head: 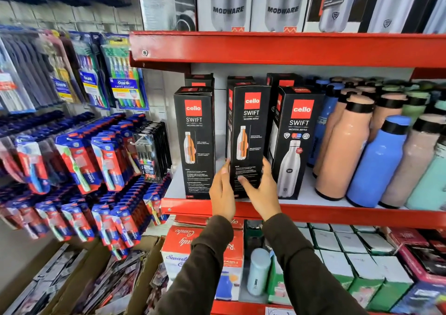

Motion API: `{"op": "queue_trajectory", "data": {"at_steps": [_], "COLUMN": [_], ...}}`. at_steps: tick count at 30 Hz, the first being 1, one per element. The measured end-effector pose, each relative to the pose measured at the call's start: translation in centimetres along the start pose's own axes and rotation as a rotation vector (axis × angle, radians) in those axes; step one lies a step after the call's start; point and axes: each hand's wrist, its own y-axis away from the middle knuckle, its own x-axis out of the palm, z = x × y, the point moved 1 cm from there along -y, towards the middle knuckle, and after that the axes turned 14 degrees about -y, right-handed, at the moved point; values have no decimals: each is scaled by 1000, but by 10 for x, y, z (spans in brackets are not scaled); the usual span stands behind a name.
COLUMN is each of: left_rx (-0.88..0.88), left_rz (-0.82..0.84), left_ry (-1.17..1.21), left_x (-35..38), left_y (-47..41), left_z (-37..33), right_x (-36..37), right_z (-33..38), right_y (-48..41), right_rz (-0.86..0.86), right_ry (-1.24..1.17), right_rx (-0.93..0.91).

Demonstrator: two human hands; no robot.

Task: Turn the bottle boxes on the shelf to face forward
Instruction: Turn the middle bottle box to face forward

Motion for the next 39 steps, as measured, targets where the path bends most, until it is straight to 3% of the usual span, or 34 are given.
{"op": "queue_trajectory", "data": {"at_steps": [9,14,20,32,39], "left_rx": [47,63,61,-50,-99], "left_rz": [-99,-70,-19,-193,-246], "left_ry": [75,86,-68,-175,-61], "left_x": [1,0,12,9,6], "left_y": [-1,-2,-20,-24,-16], "left_z": [1,3,3,17,18], "right_x": [7,6,7,-1,-6], "right_z": [4,4,6,0,-5], "right_y": [-8,-12,-9,-11,-11], "right_rz": [-85,-130,-153,97,183], "right_ry": [-26,-4,-5,103,107], "right_rx": [-17,-36,-53,-18,-8]}}
